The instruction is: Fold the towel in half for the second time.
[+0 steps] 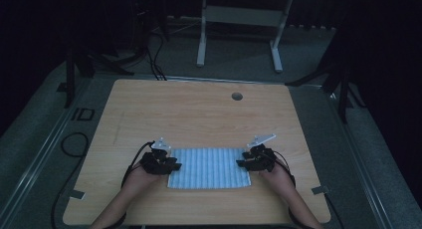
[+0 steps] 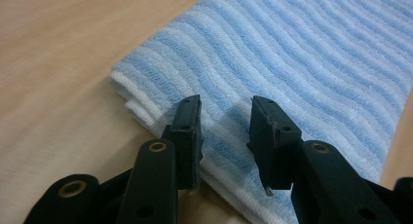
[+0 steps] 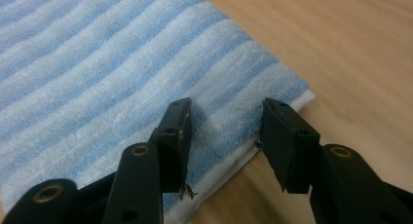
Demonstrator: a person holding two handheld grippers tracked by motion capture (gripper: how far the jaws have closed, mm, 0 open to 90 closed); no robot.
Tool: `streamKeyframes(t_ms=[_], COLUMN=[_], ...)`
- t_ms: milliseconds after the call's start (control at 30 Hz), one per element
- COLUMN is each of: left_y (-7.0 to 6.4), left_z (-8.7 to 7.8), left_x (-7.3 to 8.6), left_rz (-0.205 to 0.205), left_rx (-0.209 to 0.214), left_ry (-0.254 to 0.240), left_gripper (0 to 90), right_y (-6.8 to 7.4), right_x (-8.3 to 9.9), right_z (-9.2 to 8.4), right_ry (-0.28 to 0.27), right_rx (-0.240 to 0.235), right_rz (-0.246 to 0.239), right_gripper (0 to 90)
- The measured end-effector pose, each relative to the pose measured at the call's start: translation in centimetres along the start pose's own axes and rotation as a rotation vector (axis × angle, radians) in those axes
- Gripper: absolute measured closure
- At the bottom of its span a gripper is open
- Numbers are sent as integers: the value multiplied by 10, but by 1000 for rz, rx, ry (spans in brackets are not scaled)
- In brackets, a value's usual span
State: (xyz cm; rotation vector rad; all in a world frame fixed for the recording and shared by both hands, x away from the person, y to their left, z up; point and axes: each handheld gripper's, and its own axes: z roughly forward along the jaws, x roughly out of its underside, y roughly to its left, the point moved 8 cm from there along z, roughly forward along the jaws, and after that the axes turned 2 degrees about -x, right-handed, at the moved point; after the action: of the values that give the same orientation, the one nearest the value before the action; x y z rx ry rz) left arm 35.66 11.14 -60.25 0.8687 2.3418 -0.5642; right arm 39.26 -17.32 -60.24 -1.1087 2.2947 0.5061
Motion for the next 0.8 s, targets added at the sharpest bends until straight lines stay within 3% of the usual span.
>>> streamKeyframes(t_ms=[233, 400, 800], left_y=[21, 38, 72], left_z=[4, 9, 17], left_x=[-10, -21, -41], left_rz=[-20, -22, -55], left_rx=[-16, -70, -88], left_ry=[-13, -10, -9], left_gripper=[643, 643, 642], right_y=[-14, -22, -42], right_x=[-17, -29, -53], right_z=[12, 20, 36], right_ry=[-11, -1, 10], right_rx=[16, 22, 51], right_rz=[16, 25, 60], right_gripper=[541, 537, 529])
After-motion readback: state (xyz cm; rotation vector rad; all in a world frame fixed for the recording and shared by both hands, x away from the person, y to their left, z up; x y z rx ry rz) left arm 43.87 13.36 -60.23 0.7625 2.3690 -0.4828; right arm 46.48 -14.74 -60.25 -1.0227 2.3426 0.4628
